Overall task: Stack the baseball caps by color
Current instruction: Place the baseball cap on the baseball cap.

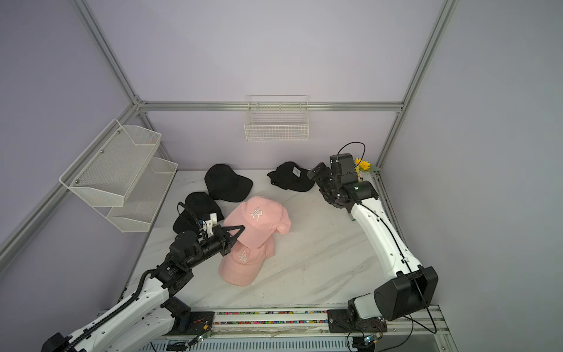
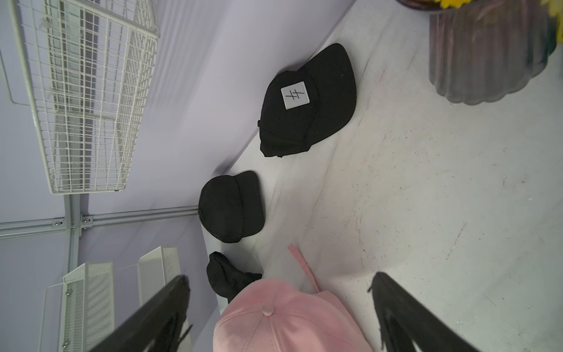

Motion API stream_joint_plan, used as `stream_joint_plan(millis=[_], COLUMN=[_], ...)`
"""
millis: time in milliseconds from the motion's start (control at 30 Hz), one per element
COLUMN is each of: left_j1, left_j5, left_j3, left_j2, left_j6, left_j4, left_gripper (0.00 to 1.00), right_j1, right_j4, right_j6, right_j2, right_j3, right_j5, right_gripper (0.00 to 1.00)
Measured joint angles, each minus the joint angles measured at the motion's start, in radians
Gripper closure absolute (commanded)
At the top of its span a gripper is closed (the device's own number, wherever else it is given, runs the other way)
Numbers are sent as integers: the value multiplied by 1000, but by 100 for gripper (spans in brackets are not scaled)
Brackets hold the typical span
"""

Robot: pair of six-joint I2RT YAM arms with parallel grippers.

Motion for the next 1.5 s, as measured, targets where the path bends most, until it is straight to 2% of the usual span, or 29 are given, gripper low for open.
stream_joint_plan(millis=[200, 300, 533, 867, 967, 1100, 1300, 1500], left_j1=[60, 94, 99, 100, 100, 100, 99, 94], left_j5=[-60, -71, -36, -1, -8, 8, 85, 135], left_j3=[-20, -45, -232, -262, -296, -314, -233, -249], left_j2=[-215, -310, -389, -588, -595, -533, -438, -498], left_j6=[81, 77, -16, -142, -213, -274, -296, -300], left_j4=[-124, -139, -183, -333, -285, -256, -241, -241], left_gripper=[100, 100, 100, 100, 100, 100, 100, 100], right_j1=[0, 0, 0, 0, 0, 0, 0, 0], right_j4=[19, 26, 28, 58, 65, 68, 72, 77], right_j6=[-2, 0, 9, 24, 34, 39, 40, 43], right_j2=[-60, -73, -72, -72, -70, -65, -65, -59], right_j3=[-26, -41, -61, -74, -84, -92, -93, -101], right_j5=[-2, -11, -27, -27, -34, -36, -34, -36], right_gripper=[3, 3, 3, 3, 3, 3, 3, 3])
